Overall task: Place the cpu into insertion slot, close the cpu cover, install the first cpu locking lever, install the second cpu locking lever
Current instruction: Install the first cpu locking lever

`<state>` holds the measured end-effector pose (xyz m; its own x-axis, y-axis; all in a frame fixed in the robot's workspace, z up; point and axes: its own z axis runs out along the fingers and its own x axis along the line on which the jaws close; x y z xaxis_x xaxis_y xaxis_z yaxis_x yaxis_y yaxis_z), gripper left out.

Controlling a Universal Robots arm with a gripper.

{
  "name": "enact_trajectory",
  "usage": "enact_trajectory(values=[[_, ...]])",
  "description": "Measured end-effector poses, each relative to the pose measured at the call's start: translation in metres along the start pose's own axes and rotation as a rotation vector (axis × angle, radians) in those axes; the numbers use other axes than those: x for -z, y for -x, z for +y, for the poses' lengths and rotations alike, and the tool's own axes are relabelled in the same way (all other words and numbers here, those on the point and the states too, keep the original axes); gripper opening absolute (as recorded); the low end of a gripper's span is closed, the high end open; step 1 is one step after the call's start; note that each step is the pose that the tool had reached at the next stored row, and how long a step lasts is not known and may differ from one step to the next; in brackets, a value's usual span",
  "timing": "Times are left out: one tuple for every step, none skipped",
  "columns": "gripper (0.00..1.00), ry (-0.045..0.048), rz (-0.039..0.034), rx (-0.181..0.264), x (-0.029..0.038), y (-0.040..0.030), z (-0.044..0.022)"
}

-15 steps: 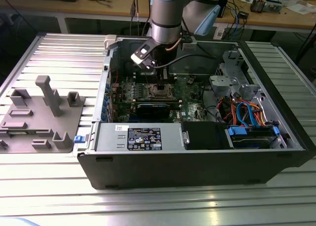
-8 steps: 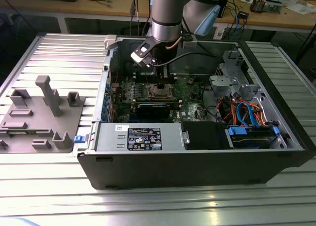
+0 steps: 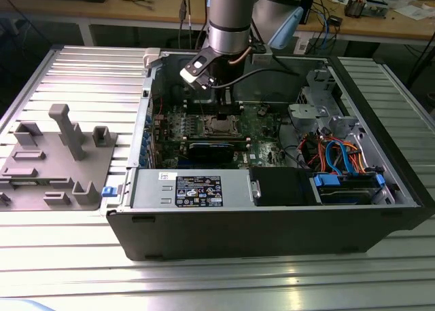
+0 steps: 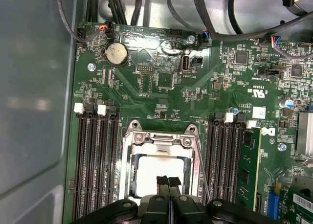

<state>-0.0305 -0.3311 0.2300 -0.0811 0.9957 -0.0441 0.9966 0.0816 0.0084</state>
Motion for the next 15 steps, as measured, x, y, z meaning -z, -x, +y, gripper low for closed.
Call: enact_trajectory(values=[[0.11, 0.0, 0.0001, 0.0, 0.0012, 0.0, 0.0], [0.11, 0.0, 0.0, 0.0, 0.002, 0.0001, 0.0], [0.11, -0.0001, 0.0, 0.0, 0.0026, 0.0001, 0.0], [0.11, 0.0, 0.0001, 0.0, 0.0036, 0.0001, 0.0], [0.11, 0.0, -0.0001, 0.0, 0.0047, 0.0002, 0.0], [0.11, 0.0, 0.0, 0.0, 0.0054, 0.0002, 0.0], [0.11, 0.0, 0.0, 0.0, 0.0062, 0.0003, 0.0], [0.11, 0.0, 0.0, 0.0, 0.007, 0.0003, 0.0001], [0.11, 0.0, 0.0, 0.0, 0.0077, 0.0003, 0.0001], [0.11, 0.0, 0.0, 0.0, 0.0086, 0.0004, 0.0001], [0.11, -0.0001, -0.0001, 0.0, 0.0096, 0.0004, 0.0001], [0.11, 0.0, 0.0, 0.0, 0.0105, 0.0005, 0.0001], [0.11, 0.0, 0.0001, 0.0, 0.0121, 0.0005, 0.0001], [0.11, 0.0, 0.0, 0.0, 0.0133, 0.0006, 0.0001], [0.11, 0.0, 0.0, 0.0, 0.0151, 0.0007, 0.0001]])
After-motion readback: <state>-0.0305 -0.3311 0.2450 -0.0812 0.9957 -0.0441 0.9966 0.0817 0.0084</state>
